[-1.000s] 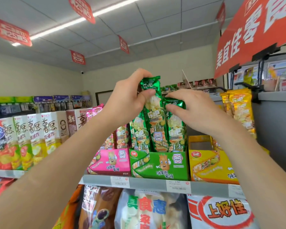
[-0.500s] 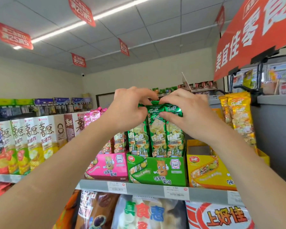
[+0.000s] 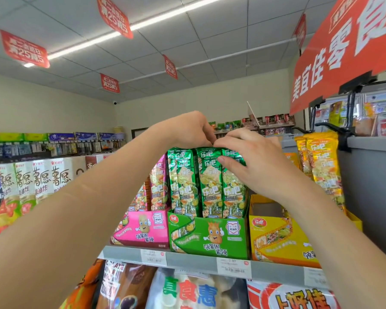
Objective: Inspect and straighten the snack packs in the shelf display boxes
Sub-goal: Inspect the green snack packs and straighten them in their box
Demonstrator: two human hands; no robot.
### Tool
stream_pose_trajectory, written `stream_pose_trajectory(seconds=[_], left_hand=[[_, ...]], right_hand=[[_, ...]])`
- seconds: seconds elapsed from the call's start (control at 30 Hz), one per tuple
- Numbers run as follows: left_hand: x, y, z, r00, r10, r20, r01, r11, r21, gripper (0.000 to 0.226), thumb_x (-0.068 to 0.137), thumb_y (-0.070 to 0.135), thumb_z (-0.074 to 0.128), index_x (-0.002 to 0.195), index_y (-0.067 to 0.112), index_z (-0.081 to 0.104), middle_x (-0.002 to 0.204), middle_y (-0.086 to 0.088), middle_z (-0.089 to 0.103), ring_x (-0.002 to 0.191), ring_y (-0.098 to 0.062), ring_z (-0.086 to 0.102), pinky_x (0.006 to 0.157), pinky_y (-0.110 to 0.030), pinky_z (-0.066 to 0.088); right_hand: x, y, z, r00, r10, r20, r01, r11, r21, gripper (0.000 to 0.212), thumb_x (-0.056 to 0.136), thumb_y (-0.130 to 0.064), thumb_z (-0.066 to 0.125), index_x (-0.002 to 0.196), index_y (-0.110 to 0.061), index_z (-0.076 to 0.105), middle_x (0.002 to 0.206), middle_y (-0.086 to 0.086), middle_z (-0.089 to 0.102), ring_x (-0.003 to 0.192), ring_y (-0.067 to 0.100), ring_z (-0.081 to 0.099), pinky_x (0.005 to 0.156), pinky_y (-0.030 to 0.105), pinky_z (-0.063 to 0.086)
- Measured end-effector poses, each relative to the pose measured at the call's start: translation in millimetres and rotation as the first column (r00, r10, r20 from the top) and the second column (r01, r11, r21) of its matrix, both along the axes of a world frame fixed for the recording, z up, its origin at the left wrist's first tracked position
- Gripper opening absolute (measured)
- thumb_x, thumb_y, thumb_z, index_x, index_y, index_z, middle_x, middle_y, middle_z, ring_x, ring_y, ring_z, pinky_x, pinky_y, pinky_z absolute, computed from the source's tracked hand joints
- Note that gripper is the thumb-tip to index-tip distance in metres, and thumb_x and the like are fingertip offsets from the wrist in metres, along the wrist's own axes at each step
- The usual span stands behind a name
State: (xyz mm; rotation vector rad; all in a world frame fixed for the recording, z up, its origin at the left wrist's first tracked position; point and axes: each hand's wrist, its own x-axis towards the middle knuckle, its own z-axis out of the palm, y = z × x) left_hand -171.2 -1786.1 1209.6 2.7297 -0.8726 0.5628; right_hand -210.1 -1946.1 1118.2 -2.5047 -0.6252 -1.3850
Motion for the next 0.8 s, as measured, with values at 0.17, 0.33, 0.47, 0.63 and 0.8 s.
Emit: stream_pose_trajectory(seconds=[0.17,0.33,0.47,0.63,0.8], left_hand=[[-2,-3,-3,1.0,0.014,0.028,-0.014,1.0,0.001,0.02,0.089,0.009,0.062,0.091,0.022,0.078,0.057,0.025,0.058,0.061,0.002,0.05,0.052,-0.006,0.035],[-2,4,-10,0.98,0.016,0.201,0.021,0.983,-0.183,0.011,0.092,0.012,0.063,0.087,0.018,0.07,0.077,0.005,0.064,0.084,-0.018,0.063,0.072,-0.025,0.047],[-4,16,1,0.931,0.023,0.364,0.203,0.798,-0.568,0.008,0.1,0.018,0.05,0.095,0.017,0.055,0.081,-0.002,0.057,0.067,-0.008,0.056,0.065,-0.026,0.055],[-21,37,4,0.897,-0.017,0.441,0.353,0.628,-0.694,0.011,0.101,0.023,0.049,0.091,0.029,0.047,0.097,-0.01,0.063,0.077,-0.017,0.065,0.06,-0.03,0.057],[-42,64,-2,0.821,0.093,0.564,0.523,0.277,-0.806,0.016,0.101,0.017,0.045,0.089,0.026,0.042,0.116,-0.023,0.055,0.098,-0.031,0.066,0.063,-0.041,0.061]], right_hand=[[2,0,-3,1.0,0.0,0.011,0.0,1.0,0.008,0.031,0.097,-0.04,0.052,0.128,-0.041,0.056,0.128,-0.009,0.053,0.123,0.017,0.046,0.081,0.037,0.024],[1,3,-3,1.0,0.008,0.014,-0.008,1.0,0.026,0.031,0.097,-0.042,0.051,0.127,-0.04,0.056,0.13,-0.008,0.051,0.126,0.016,0.041,0.084,0.037,0.023],[-1,5,-2,1.0,0.023,0.001,-0.023,0.999,0.036,0.032,0.097,-0.042,0.05,0.127,-0.038,0.057,0.129,-0.006,0.051,0.125,0.018,0.041,0.091,0.044,0.031],[-1,6,-1,1.0,0.03,0.009,-0.031,0.999,0.044,0.031,0.096,-0.041,0.052,0.127,-0.036,0.058,0.128,-0.005,0.052,0.123,0.019,0.044,0.09,0.044,0.033],[2,10,-4,0.999,0.02,0.05,-0.024,0.997,0.08,0.029,0.095,-0.038,0.057,0.123,-0.035,0.062,0.124,-0.004,0.054,0.12,0.021,0.047,0.082,0.038,0.024]])
